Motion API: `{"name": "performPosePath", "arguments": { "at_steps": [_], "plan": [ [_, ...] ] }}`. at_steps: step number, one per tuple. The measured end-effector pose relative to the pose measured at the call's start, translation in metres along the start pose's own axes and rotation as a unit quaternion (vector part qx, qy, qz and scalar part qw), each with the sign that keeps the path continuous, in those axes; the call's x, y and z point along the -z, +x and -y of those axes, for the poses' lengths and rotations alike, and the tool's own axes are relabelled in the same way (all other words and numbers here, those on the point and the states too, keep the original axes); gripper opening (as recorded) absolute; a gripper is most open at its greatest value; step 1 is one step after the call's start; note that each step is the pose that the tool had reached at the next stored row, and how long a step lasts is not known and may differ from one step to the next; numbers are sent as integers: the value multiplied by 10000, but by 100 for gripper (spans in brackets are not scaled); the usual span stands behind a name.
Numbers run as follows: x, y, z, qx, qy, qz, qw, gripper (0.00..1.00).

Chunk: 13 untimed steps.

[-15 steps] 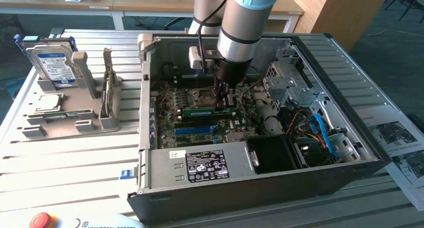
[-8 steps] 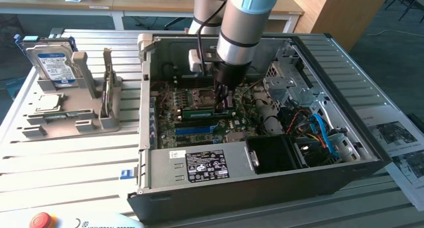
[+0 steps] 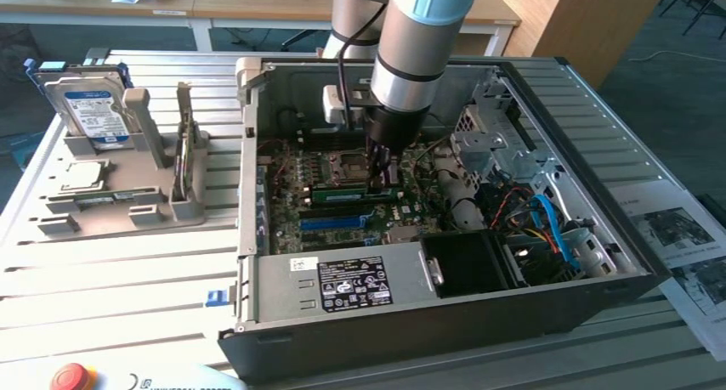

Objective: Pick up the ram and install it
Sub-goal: 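Insert the ram into the slot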

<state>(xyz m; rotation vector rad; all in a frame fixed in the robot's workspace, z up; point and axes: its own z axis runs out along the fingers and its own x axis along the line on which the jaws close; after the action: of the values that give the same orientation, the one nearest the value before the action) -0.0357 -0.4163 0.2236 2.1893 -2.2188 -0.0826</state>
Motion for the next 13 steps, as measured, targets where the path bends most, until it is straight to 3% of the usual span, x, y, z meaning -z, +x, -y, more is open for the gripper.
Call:
{"name": "performPosePath", "arguments": {
  "at_steps": [4, 6, 8, 9, 13],
  "plan": [
    [0, 0, 0, 0, 0, 0, 10000, 12],
    [0, 0, 0, 0, 0, 0, 10000, 18],
    [0, 0, 0, 0, 0, 0, 10000, 18],
    [0, 0, 0, 0, 0, 0, 10000, 25],
    [0, 0, 0, 0, 0, 0, 10000, 25]
  ]
}}
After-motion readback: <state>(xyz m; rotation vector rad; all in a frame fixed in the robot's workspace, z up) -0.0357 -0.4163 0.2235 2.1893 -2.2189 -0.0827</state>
